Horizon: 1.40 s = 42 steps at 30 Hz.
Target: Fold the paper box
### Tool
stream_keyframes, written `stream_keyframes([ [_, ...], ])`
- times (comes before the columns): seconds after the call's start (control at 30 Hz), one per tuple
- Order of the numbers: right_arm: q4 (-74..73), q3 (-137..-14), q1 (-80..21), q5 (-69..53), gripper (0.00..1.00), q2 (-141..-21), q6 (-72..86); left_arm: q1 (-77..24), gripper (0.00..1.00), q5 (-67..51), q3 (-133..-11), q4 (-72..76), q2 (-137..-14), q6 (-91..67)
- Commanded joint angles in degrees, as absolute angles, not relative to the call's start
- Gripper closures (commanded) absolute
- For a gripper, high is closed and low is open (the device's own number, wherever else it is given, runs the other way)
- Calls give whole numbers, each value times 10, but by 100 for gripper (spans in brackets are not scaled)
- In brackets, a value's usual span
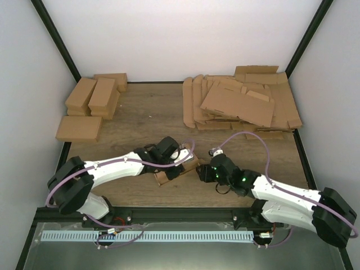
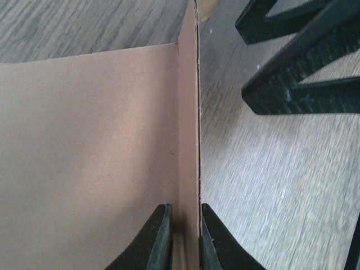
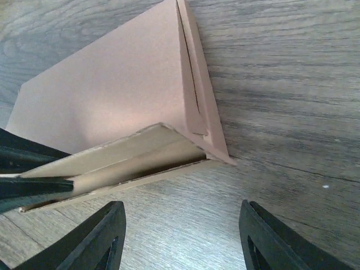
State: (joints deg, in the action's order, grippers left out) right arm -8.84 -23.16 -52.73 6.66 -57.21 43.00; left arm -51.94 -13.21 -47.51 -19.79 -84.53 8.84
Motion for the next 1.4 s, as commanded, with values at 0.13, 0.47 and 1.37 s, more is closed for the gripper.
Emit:
stream_keyframes([
  [0.13,-120,-264,-425,-42,46,-542,388,-540,79,-144,-459,-176,-916,18],
  [0.47,-139,-371,-296,-211,54,-676,286,-542,78,-130,-462,-198,-909,34],
  [1.37,-156,-417,-296,-339,83,-839,274,-542,77,-121,-502,-208,-928,48],
])
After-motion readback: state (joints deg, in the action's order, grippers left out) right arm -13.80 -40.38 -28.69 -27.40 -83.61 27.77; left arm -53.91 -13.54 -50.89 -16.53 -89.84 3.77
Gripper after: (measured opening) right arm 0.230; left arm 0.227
